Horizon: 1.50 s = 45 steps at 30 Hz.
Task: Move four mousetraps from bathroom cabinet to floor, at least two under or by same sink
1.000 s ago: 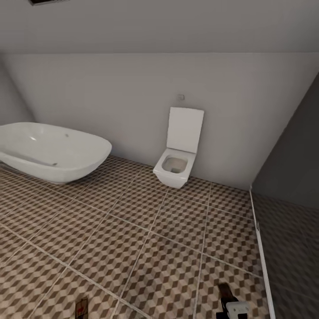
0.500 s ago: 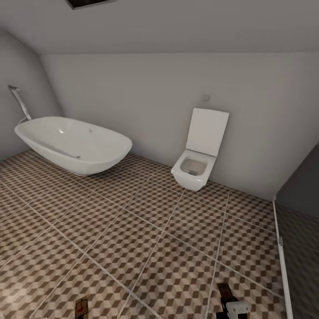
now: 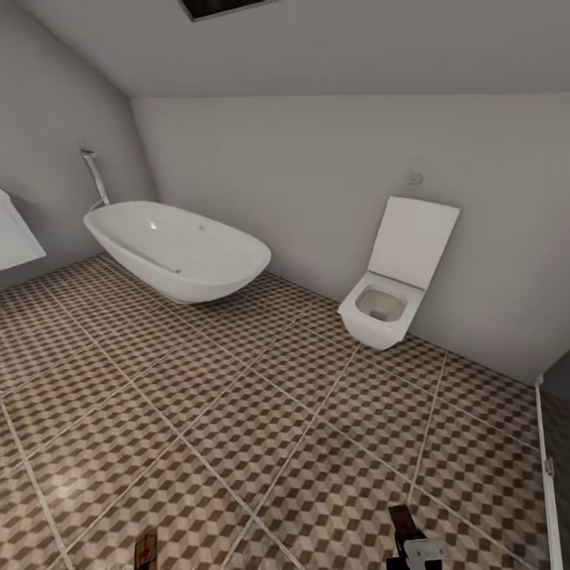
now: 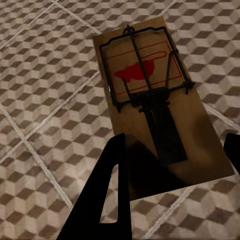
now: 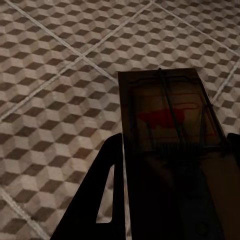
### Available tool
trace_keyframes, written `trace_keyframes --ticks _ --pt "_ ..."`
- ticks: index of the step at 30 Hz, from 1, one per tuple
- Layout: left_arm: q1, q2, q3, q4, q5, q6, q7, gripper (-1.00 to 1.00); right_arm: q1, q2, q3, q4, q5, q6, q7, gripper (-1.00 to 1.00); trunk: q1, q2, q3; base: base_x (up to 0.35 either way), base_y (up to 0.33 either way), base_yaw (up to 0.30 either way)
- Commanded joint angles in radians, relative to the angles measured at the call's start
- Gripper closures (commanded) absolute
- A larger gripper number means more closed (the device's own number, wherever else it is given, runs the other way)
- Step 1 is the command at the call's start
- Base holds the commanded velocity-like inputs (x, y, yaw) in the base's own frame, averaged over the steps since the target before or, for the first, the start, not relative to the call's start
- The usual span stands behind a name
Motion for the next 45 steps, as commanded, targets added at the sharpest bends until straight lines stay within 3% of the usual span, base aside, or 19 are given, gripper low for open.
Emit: trace_keyframes --ticks 1,21,45 --pt "-0.001 -0.001 -0.007 0.002 -0.005 -0.001 0.009 1.00 0.000 0.001 -0.005 0.000 0.009 -0.003 -0.002 1.00 0.000 0.000 -0.001 0.000 0.000 0.286" --pt "-0.001 -0.005 -0.007 0.002 -0.005 -0.001 0.009 1.00 0.000 0.001 -0.005 0.001 0.009 -0.003 -0.002 1.00 0.000 0.000 0.001 0.000 0.000 0.285" --pt "-0.001 -0.006 -0.007 0.002 -0.005 0.006 0.009 1.00 0.000 0.001 -0.005 0.001 0.009 -0.003 -0.002 1.00 0.000 0.000 0.027 0.000 0.000 0.232"
